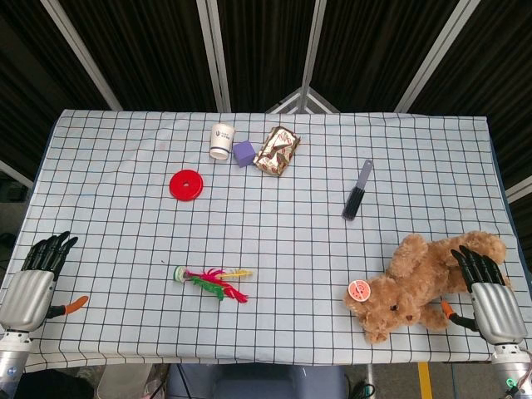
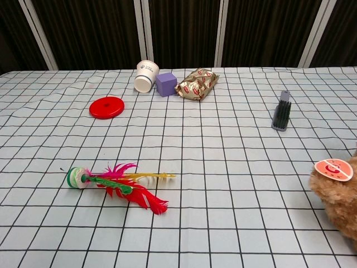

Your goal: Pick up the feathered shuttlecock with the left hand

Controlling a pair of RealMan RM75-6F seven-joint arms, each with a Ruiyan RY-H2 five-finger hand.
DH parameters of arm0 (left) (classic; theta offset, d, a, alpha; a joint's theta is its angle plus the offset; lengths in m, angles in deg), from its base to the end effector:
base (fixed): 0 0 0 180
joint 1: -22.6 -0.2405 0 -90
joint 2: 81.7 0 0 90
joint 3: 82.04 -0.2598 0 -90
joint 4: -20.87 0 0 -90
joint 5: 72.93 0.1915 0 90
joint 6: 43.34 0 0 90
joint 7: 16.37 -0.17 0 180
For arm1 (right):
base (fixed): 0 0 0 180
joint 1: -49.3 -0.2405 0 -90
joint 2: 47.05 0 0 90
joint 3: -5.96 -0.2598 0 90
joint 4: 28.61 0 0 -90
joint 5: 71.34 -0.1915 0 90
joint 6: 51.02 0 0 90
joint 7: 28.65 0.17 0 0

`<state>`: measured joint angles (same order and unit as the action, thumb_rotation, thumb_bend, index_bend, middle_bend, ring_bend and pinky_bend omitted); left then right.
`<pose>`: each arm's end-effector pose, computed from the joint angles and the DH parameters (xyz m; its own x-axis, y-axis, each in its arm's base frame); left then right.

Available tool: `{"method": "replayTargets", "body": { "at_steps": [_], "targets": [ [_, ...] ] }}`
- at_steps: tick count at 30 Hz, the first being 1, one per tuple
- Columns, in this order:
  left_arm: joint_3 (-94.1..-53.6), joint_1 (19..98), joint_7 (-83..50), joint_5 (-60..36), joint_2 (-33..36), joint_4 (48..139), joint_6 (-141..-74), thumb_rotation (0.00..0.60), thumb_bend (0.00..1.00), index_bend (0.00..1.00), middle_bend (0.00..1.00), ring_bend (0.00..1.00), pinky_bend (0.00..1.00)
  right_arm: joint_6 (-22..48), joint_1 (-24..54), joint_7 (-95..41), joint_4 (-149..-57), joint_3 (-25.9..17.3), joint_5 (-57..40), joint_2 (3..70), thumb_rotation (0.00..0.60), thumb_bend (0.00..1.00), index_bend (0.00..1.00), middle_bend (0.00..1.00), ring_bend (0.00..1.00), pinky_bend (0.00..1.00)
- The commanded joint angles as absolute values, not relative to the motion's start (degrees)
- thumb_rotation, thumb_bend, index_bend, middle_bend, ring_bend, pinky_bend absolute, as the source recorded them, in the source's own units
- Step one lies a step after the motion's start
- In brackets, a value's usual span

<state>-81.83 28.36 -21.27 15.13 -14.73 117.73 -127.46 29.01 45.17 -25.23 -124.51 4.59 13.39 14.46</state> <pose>-0.2840 0.1993 0.1437 0.3632 0.0651 0.9294 0.9308 -0.0689 -0.3589 -0.3122 -0.1950 0.1699 0.3194 -0.1207 0.9399 -0.9452 0.0301 0.3251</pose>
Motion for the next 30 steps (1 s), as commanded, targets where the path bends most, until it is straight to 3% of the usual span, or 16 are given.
{"method": "replayTargets", "body": {
  "at_steps": [1, 11, 21, 30],
  "targets": [
    [-81.8, 28.4, -21.3, 15.1, -14.7, 117.8, -127.4, 0.6, 0.0, 0.0, 0.0, 0.0, 0.0, 29.0, 45.2, -25.2, -124.5, 4.6, 13.4, 14.5, 0.6, 0.34, 0.0, 0.0, 0.0, 0.0],
    [-82.3, 29.5, -22.8, 16.6, -15.0, 117.6, -125.9, 0.6, 0.04, 0.01, 0.0, 0.0, 0.0, 29.2, 45.3, -25.3, -124.6, 4.6, 13.4, 14.5, 0.6, 0.34, 0.0, 0.0, 0.0, 0.0],
    [-80.7, 35.5, -30.8, 19.1, -11.6, 118.2, -119.7, 0.6, 0.28, 0.28, 0.0, 0.0, 0.0, 29.1, 45.2, -25.0, -124.7, 4.3, 12.9, 14.5, 0.6, 0.34, 0.0, 0.0, 0.0, 0.0],
    [-79.6, 40.6, -42.2, 16.3, -2.6, 120.1, -111.9, 0.6, 0.32, 0.42, 0.0, 0.0, 0.0, 28.9, 45.2, -24.4, -124.6, 4.2, 12.8, 14.4, 0.6, 0.34, 0.0, 0.0, 0.0, 0.0]
  ]
}}
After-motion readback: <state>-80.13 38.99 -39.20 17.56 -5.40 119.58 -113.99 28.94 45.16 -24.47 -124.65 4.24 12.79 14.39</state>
